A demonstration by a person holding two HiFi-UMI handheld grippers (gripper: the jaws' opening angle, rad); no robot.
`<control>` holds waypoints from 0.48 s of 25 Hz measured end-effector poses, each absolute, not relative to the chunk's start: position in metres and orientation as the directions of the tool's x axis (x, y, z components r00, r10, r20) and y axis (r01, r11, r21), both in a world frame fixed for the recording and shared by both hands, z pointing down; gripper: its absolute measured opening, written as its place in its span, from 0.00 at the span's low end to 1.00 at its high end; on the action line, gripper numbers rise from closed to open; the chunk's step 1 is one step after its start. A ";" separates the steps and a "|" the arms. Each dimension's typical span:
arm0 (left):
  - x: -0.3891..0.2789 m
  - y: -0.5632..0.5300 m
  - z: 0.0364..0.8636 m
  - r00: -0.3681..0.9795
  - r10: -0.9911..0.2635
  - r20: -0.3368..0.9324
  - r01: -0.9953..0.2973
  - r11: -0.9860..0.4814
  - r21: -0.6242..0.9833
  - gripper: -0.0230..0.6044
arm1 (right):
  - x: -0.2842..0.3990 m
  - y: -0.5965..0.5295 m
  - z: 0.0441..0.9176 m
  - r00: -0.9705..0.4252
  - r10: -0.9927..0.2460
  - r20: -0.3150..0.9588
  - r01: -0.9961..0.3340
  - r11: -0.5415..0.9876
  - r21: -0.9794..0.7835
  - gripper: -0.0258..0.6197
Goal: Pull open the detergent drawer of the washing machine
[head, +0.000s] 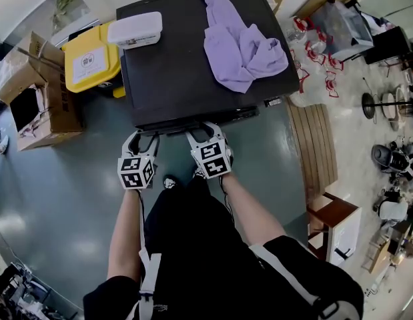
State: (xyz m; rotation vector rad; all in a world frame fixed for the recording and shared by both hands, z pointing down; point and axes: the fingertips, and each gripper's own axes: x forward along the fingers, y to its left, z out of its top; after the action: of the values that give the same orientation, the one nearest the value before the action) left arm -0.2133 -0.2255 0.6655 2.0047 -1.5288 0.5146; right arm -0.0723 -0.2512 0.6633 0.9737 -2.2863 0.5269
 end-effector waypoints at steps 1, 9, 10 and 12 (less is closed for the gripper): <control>-0.213 -0.226 0.665 0.276 -0.745 0.608 -0.961 -0.191 0.202 0.44 | -0.072 -0.251 0.663 -0.552 -0.515 0.656 -0.751 0.649 -0.122 0.33; -0.214 -0.220 0.664 0.299 -0.743 0.599 -0.954 -0.217 0.207 0.44 | -0.072 -0.246 0.662 -0.524 -0.552 0.649 -0.781 0.615 -0.108 0.33; -0.214 -0.219 0.663 0.302 -0.744 0.597 -0.953 -0.221 0.208 0.44 | -0.072 -0.245 0.662 -0.521 -0.554 0.649 -0.785 0.610 -0.108 0.33; -0.214 -0.217 0.664 0.308 -0.744 0.593 -0.951 -0.229 0.207 0.44 | -0.071 -0.242 0.663 -0.514 -0.555 0.654 -0.789 0.606 -0.106 0.33</control>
State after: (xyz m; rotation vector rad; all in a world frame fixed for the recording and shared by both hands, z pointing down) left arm -0.2137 -0.2169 0.6638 2.0454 -1.4973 0.5081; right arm -0.0708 -0.2425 0.6627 1.0567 -2.2567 0.5318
